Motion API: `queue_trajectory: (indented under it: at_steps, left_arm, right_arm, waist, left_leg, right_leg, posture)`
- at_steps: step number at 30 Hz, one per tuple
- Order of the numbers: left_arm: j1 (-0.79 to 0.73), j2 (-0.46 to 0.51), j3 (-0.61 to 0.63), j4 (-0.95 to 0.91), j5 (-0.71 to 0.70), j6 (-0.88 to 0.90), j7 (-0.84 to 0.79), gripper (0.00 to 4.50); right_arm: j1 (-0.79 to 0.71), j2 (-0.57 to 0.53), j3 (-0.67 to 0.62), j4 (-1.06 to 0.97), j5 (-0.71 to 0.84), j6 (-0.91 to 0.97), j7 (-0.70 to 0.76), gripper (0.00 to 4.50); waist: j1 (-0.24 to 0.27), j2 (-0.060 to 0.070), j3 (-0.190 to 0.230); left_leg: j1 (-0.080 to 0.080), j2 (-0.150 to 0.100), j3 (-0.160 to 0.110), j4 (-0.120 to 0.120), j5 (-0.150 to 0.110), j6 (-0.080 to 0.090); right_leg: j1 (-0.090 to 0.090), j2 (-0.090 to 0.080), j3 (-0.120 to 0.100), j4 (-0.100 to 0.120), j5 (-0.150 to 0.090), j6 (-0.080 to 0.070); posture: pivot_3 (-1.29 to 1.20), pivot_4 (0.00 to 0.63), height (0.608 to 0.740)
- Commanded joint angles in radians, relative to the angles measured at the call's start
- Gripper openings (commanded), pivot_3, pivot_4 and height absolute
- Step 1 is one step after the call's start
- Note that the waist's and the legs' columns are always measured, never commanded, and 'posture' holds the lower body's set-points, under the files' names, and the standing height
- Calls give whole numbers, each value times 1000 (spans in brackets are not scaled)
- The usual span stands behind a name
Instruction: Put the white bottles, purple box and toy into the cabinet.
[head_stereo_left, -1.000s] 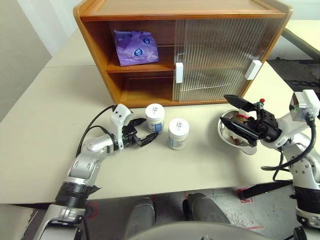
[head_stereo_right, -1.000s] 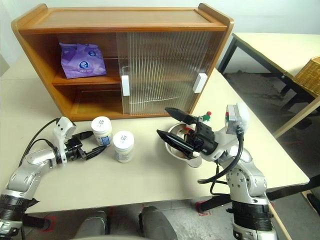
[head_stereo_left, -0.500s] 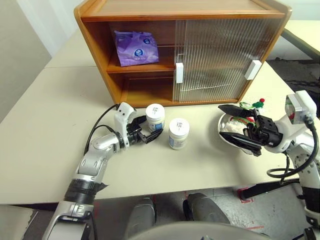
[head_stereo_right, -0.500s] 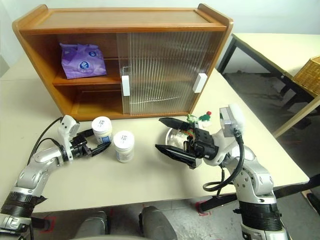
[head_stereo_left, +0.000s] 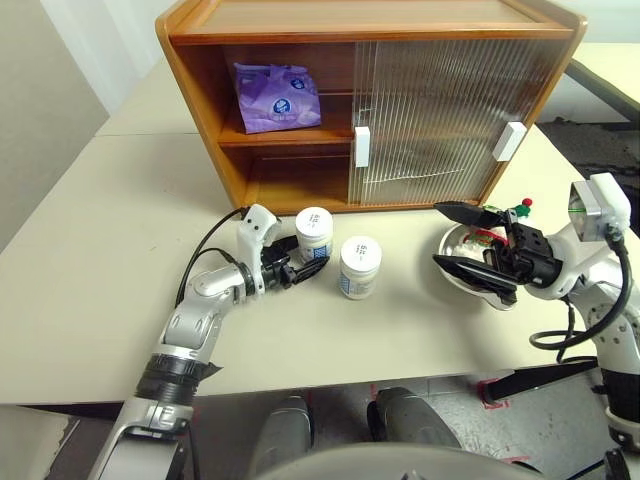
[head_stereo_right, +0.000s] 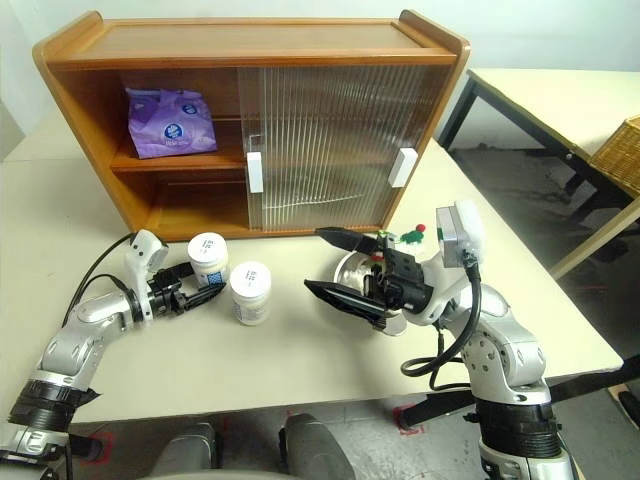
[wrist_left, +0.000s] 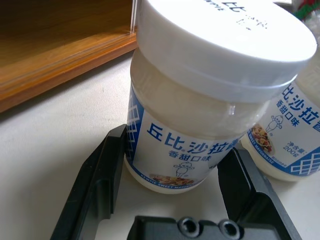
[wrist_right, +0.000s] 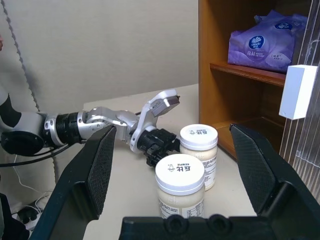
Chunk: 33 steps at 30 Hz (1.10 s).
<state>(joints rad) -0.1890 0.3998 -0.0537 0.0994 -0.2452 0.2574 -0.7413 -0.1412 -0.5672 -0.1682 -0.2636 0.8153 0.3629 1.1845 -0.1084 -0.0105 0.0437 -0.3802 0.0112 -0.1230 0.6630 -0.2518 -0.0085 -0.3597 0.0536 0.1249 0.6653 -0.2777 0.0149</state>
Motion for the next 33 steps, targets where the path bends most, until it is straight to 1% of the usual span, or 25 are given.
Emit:
queue_trajectory:
  at_steps: [1,6,13,18,25,33]
  left_arm:
    - [-8,-28,91,-31,-11,-59,103,3064]
    - [-58,-72,126,-34,25,-57,237,3064]
    - [-168,-122,114,70,98,-58,376,3064]
    - [-250,-145,117,186,120,-66,422,3064]
    - [-361,-192,105,354,129,-112,440,3064]
    - [-437,-224,105,481,153,-164,468,3064]
  right_arm:
    - [-8,-1,17,7,-11,-5,11,4500]
    - [-24,2,25,33,-20,-10,33,4500]
    - [-36,7,39,43,-23,-10,40,4500]
    - [-26,10,40,35,-24,-11,36,4500]
    - [-11,9,32,23,-24,-13,27,4500]
    - [-2,4,26,16,-25,-16,25,4500]
  waist:
    - [0,0,0]
    - [2,0,0]
    - [15,-1,1]
    - [17,-2,1]
    - [17,-3,2]
    - [13,-5,4]
  left_leg:
    - [0,0,0,0,0,0]
    - [0,-1,0,0,1,0]
    - [-1,-3,1,1,1,1]
    - [0,-3,1,2,1,1]
    - [0,-3,1,2,1,1]
    - [-1,-4,3,2,2,2]
  right_leg:
    - [0,0,0,0,0,0]
    - [0,0,-1,0,0,1]
    - [1,0,-1,-1,0,5]
    - [2,0,-1,-2,1,5]
    - [2,0,0,-3,2,8]
    - [3,0,-1,-5,6,16]
  posture:
    - [-187,41,740]
    - [-166,41,740]
    - [-158,47,740]
    - [-164,51,740]
    - [-185,53,740]
    - [-193,54,740]
